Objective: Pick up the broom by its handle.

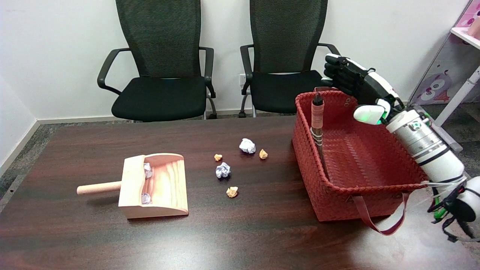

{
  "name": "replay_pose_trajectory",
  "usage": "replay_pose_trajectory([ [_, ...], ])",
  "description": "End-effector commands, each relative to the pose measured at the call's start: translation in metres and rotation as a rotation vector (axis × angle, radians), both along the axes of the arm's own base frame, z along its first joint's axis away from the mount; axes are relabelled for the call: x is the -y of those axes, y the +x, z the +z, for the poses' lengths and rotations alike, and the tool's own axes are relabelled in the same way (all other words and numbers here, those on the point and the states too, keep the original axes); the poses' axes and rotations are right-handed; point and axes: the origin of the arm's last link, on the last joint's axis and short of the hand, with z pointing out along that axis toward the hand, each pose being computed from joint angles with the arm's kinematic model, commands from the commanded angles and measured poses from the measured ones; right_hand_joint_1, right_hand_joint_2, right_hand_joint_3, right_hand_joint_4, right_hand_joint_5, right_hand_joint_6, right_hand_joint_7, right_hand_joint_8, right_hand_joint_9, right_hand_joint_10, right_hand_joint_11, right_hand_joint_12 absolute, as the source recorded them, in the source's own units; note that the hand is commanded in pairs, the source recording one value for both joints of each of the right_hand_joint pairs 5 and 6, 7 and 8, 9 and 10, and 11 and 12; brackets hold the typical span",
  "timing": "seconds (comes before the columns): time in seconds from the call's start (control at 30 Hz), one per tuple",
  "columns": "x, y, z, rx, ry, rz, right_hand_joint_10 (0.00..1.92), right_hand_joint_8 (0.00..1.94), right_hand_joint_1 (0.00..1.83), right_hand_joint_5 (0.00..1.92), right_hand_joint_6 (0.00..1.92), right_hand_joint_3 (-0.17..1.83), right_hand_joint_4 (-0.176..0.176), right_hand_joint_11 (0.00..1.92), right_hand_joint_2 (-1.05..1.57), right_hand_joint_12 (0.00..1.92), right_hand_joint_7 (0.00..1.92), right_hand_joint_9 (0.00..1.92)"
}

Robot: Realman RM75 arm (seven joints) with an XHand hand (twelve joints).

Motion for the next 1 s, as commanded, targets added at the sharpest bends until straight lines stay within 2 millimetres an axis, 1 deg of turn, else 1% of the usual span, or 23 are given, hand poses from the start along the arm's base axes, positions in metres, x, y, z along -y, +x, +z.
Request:
replay_pose_trajectory([
  [0.03,0.010,-0.044,-0.020,0.275,-0.074,-0.009,0.22,0.17,0.79,0.17,0.17,0.81,0.104,0.35,-0.40,0.35,0.17,0.22],
  [0.2,0.019,-0.055,-0.032,0.312,-0.035,-0.035,0.23,0.16,0.79,0.16,0.16,0.78,0.108,0.35,-0.39,0.35,0.16,0.23],
  [0.33,0.028,-0.055,-0.045,0.321,0.012,-0.027,0.25,0.17,0.79,0.17,0.17,0.75,0.108,0.37,-0.38,0.37,0.17,0.25],
  [0.43,0.034,-0.054,-0.054,0.318,0.040,-0.027,0.27,0.18,0.79,0.18,0.18,0.72,0.091,0.40,-0.34,0.40,0.18,0.27],
  [0.57,0.036,-0.052,-0.054,0.318,0.044,-0.021,0.30,0.19,0.79,0.19,0.19,0.71,0.078,0.45,-0.30,0.45,0.19,0.30],
  [1.0,0.040,-0.056,-0.062,0.323,0.059,-0.034,0.31,0.19,0.79,0.19,0.19,0.74,0.068,0.47,-0.28,0.47,0.19,0.31],
])
